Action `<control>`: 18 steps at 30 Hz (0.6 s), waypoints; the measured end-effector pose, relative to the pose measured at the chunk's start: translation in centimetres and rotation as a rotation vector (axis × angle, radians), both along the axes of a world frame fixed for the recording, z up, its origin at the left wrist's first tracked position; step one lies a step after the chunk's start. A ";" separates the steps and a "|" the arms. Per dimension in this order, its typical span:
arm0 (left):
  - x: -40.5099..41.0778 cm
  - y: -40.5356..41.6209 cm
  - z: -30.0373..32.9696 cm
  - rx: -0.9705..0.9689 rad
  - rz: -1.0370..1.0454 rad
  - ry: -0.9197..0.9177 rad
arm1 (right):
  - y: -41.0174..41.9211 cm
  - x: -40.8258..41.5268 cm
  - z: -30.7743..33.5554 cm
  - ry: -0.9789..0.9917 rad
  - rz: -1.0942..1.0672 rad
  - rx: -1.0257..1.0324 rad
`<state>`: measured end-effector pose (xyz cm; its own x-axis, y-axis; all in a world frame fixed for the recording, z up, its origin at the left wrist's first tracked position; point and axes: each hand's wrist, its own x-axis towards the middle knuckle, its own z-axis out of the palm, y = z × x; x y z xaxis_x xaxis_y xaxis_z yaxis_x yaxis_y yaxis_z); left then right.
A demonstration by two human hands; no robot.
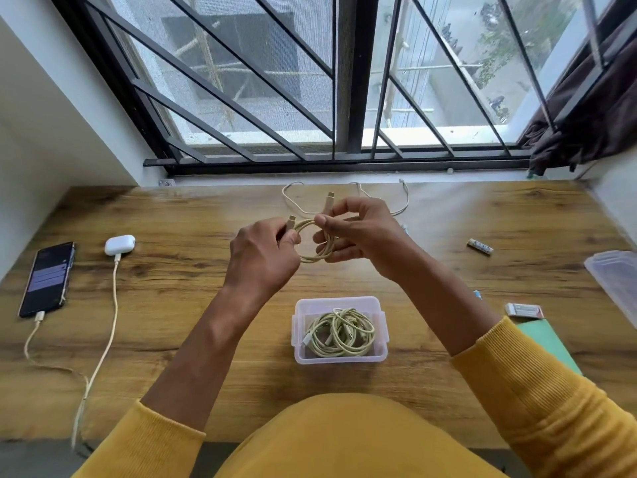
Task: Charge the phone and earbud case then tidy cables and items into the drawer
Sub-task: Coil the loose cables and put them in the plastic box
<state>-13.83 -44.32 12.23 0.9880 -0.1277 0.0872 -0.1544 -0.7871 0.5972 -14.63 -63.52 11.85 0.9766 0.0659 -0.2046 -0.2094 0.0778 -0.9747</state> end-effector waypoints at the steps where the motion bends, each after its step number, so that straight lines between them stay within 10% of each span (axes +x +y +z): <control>1: 0.1 0.1 0.0 -0.021 -0.015 -0.008 | -0.1 0.0 0.0 -0.019 0.001 0.001; 18: 1.1 1.1 0.2 -1.185 0.138 0.566 | 1.2 0.6 -1.7 -0.283 -0.280 -0.083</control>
<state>-12.76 -43.25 12.39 0.9234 -0.1562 -0.3506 0.3811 0.2648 0.8858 -14.03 -62.35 10.13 0.9730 -0.2162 0.0810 0.0858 0.0129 -0.9962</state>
